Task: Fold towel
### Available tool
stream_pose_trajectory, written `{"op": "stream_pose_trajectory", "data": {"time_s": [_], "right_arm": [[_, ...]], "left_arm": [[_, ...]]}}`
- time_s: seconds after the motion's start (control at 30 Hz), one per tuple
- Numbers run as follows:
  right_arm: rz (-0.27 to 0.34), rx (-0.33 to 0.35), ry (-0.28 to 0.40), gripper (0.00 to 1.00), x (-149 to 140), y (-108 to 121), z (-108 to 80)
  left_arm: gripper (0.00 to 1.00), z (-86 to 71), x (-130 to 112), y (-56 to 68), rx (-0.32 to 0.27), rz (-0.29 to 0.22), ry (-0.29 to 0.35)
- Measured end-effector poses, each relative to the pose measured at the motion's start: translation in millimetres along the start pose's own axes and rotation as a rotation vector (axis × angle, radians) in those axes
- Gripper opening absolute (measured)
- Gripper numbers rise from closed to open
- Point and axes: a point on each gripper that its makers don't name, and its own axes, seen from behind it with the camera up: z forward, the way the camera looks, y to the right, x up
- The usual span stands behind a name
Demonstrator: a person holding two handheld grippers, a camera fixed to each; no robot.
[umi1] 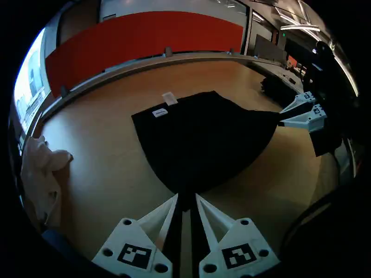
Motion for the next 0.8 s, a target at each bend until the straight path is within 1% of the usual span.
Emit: {"op": "stream_pose_trajectory", "data": {"time_s": [0.2, 0.4, 0.6, 0.8], "right_arm": [[-0.008, -0.005, 0.025, 0.17, 15, -3, -17.3], [-0.016, -0.015, 0.034, 0.17, 26, -4, -33.0], [-0.023, -0.019, 0.046, 0.17, 38, -4, -48.7], [-0.028, -0.017, 0.05, 0.17, 44, -7, -60.5]], "left_arm": [[0.1, -20.9, 13, -0.2, 0.011, -0.011, 0.02], [0.1, -39.6, 22, 4.2, 0.016, -0.026, 0.032], [0.1, -54.5, 31, 8.1, 0.021, -0.029, 0.045], [0.1, -67.3, 40, 11.0, 0.019, -0.045, 0.055]]}}
